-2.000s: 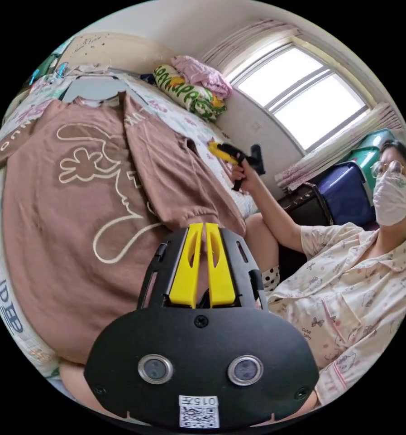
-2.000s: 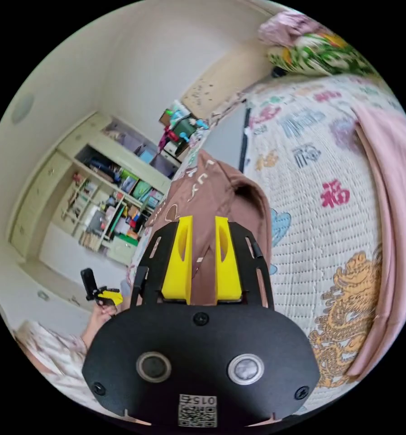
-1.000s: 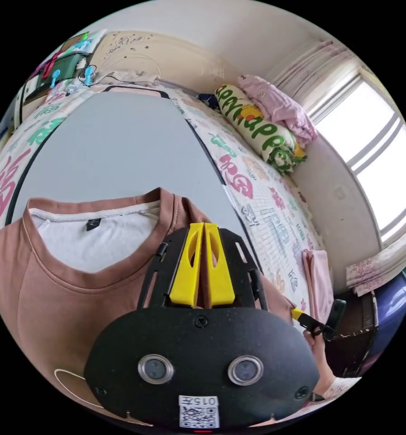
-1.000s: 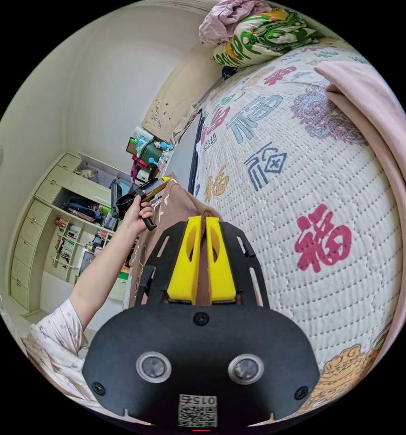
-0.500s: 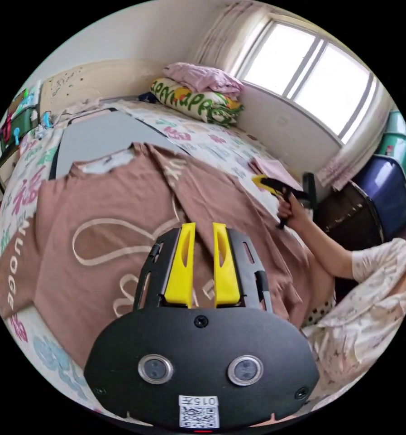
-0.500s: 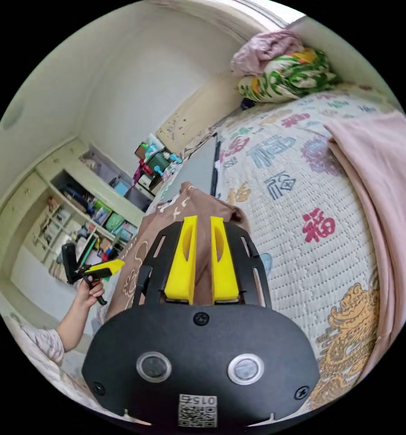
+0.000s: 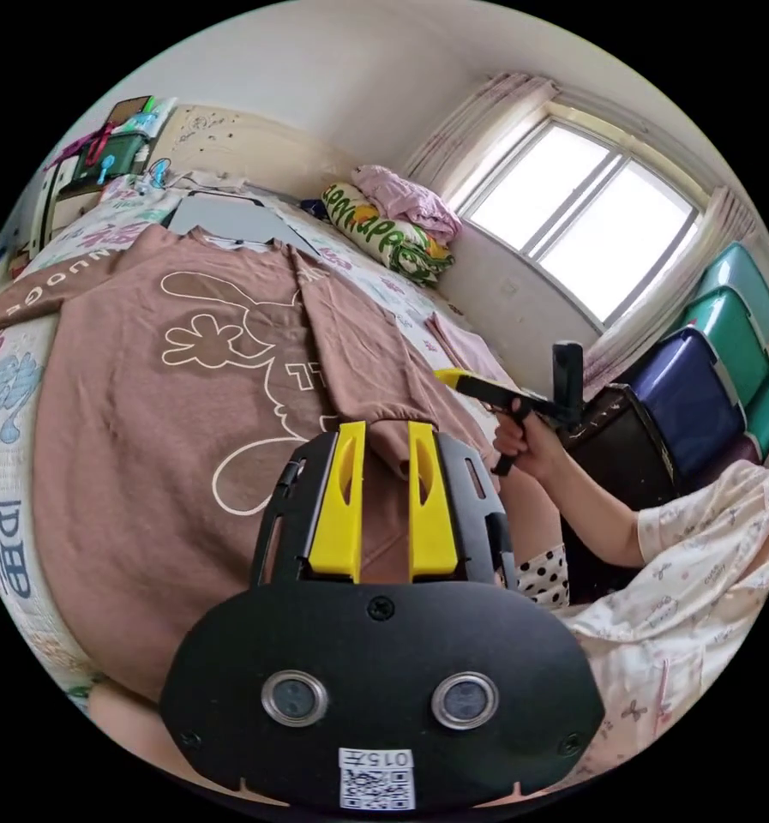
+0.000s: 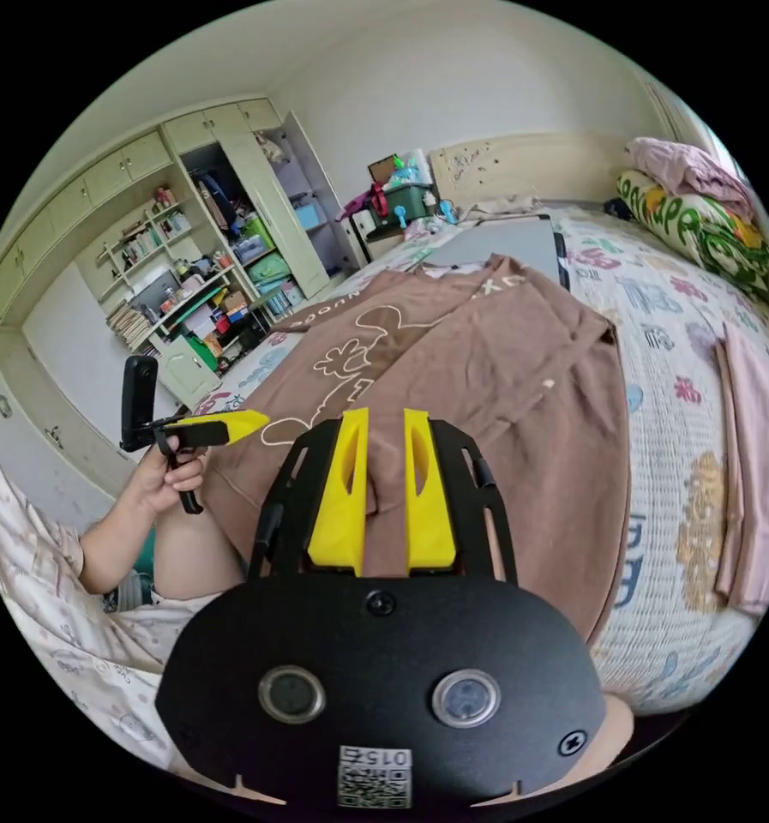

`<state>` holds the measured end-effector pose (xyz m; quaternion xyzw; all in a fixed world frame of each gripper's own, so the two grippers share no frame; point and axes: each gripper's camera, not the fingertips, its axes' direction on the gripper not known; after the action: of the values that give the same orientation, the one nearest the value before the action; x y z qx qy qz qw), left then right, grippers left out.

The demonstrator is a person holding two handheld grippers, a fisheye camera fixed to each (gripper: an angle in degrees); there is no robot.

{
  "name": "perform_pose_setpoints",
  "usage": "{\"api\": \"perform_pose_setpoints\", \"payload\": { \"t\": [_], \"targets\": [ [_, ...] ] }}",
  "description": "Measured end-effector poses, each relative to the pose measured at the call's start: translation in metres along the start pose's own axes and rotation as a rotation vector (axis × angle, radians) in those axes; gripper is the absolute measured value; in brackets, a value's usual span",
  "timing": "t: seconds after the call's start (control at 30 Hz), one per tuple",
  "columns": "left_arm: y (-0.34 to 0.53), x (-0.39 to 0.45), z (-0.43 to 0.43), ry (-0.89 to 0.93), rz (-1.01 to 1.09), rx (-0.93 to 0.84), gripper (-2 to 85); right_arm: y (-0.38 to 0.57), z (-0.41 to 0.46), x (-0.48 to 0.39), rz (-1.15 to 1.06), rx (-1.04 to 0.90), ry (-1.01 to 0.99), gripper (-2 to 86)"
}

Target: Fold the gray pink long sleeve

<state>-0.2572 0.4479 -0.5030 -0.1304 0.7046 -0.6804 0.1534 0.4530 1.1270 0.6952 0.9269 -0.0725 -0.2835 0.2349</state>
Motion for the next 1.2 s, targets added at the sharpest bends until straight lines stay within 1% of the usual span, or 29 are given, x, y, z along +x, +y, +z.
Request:
{"api": "perform_pose_setpoints", "payload": {
  "t": [0.07,0.13,0.17,0.23,0.3,0.33,0.4,0.43,0.5,0.6,0.63,0.8,0.97,1.2],
  "targets": [
    [-0.005,-0.012,0.018,-0.044,-0.111,0.012,11.0,0.024,0.016,0.014,0.119,-0.041,0.069,11.4],
    [-0.009,-0.025,0.031,-0.030,-0.196,0.032,11.8,0.037,0.025,0.031,0.251,-0.058,0.126,13.4],
    [-0.011,-0.032,0.038,-0.008,-0.239,0.035,11.8,0.044,0.031,0.037,0.274,-0.051,0.127,13.7],
    [-0.017,-0.036,0.049,-0.016,-0.246,0.021,11.2,0.052,0.040,0.045,0.290,-0.048,0.101,13.5],
    [-0.022,-0.039,0.065,-0.065,-0.244,-0.039,10.7,0.056,0.055,0.054,0.310,-0.072,0.081,12.7],
    [-0.024,-0.041,0.075,-0.057,-0.247,-0.080,9.7,0.058,0.064,0.061,0.322,-0.085,0.066,11.8],
    [-0.024,-0.040,0.080,-0.020,-0.228,-0.089,7.5,0.063,0.077,0.074,0.342,-0.099,0.060,10.2],
    [-0.025,-0.041,0.085,-0.002,-0.223,-0.112,6.6,0.066,0.086,0.084,0.363,-0.112,0.061,8.0],
    [-0.025,-0.045,0.090,-0.001,-0.240,-0.123,6.2,0.073,0.100,0.100,0.406,-0.139,0.062,6.1],
    [-0.022,-0.055,0.091,0.041,-0.286,-0.104,5.1,0.085,0.117,0.120,0.398,-0.151,0.043,4.4],
    [-0.020,-0.057,0.092,0.047,-0.291,-0.101,3.5,0.090,0.122,0.127,0.391,-0.158,0.040,3.6],
    [-0.016,-0.052,0.086,0.034,-0.258,-0.093,-0.1,0.114,0.139,0.156,0.359,-0.173,0.059,1.1],
    [-0.017,-0.044,0.097,-0.048,-0.196,-0.170,-0.6,0.142,0.177,0.172,0.258,-0.195,0.140,0.4],
    [-0.010,-0.042,0.101,-0.061,-0.181,-0.177,-0.6,0.170,0.225,0.184,0.132,-0.226,0.259,0.4]
  ]
}}
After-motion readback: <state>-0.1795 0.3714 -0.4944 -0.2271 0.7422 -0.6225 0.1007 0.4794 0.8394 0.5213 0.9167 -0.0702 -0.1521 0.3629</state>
